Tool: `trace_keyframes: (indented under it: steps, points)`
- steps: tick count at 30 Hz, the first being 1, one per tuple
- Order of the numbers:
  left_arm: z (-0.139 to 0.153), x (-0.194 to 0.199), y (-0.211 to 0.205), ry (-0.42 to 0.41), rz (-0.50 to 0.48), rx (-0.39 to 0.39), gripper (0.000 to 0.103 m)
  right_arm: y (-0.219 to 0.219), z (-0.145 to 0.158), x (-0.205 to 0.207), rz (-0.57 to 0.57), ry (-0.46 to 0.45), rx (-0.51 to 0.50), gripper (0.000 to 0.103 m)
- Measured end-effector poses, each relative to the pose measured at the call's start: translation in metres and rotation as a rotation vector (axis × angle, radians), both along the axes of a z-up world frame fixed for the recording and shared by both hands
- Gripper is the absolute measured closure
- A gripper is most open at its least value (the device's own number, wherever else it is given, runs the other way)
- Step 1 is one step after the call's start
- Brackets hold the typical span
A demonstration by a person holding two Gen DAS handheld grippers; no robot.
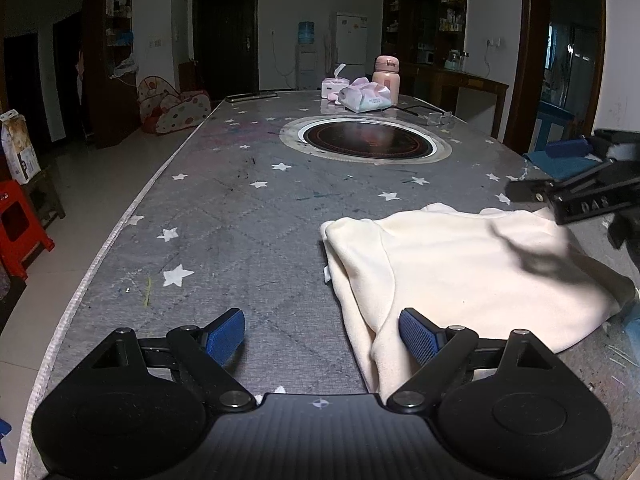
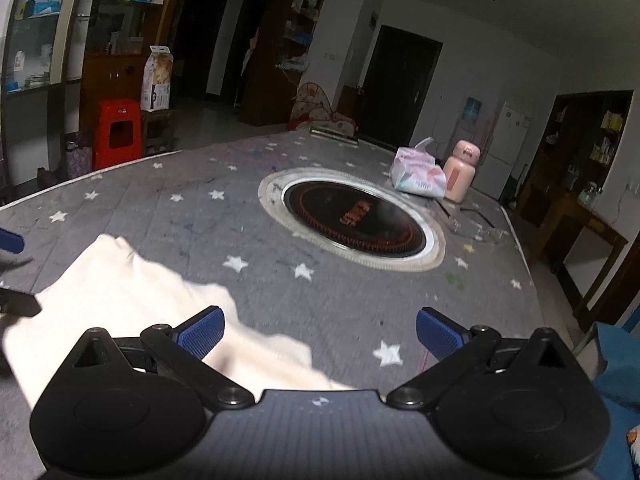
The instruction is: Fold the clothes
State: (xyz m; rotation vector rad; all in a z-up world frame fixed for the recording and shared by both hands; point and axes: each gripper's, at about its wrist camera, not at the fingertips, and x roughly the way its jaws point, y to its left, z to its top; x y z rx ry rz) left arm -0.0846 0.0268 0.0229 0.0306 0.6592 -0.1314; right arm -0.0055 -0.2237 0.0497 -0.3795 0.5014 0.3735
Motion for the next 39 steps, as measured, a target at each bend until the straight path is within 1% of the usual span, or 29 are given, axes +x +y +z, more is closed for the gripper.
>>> trace_keyframes:
  steps: [5, 11, 14, 18, 20, 25, 29, 33, 35, 39]
  points:
    - [0.001, -0.001, 0.0, -0.002, 0.0, 0.006, 0.016, 0.004, 0.005, 0.011, 0.0, -0.025, -0.013, 0.0]
    - [0.002, -0.001, -0.001, -0.002, -0.001, 0.012, 0.017, 0.007, 0.011, 0.012, 0.007, -0.046, -0.016, 0.0]
    - [0.004, -0.001, -0.001, -0.005, -0.002, 0.014, 0.017, 0.007, 0.012, 0.012, 0.01, -0.045, -0.018, 0.0]
    - [0.004, 0.0, -0.002, -0.007, -0.005, 0.025, 0.017, 0.006, 0.012, 0.007, 0.024, -0.014, 0.012, 0.0]
    - [0.002, 0.0, -0.001, -0.003, -0.004, 0.029, 0.016, 0.006, 0.01, 0.002, 0.039, 0.006, 0.024, 0.0]
    - [0.001, -0.002, 0.003, -0.004, -0.005, 0.04, 0.016, 0.006, -0.007, -0.02, 0.084, 0.047, 0.002, 0.0]
    - [-0.001, -0.003, 0.006, 0.001, -0.004, 0.048, 0.015, 0.006, -0.018, -0.04, 0.117, 0.082, 0.019, 0.0]
    - [0.001, -0.004, 0.007, 0.002, -0.006, 0.059, 0.014, 0.009, -0.031, -0.055, 0.142, 0.099, -0.016, 0.0]
    - [0.005, -0.004, 0.007, 0.0, 0.002, 0.061, 0.015, 0.01, -0.03, -0.06, 0.141, 0.087, -0.025, 0.0]
    - [0.013, -0.006, 0.009, 0.0, 0.003, 0.006, 0.014, 0.008, -0.016, -0.072, 0.158, 0.065, 0.017, 0.0]
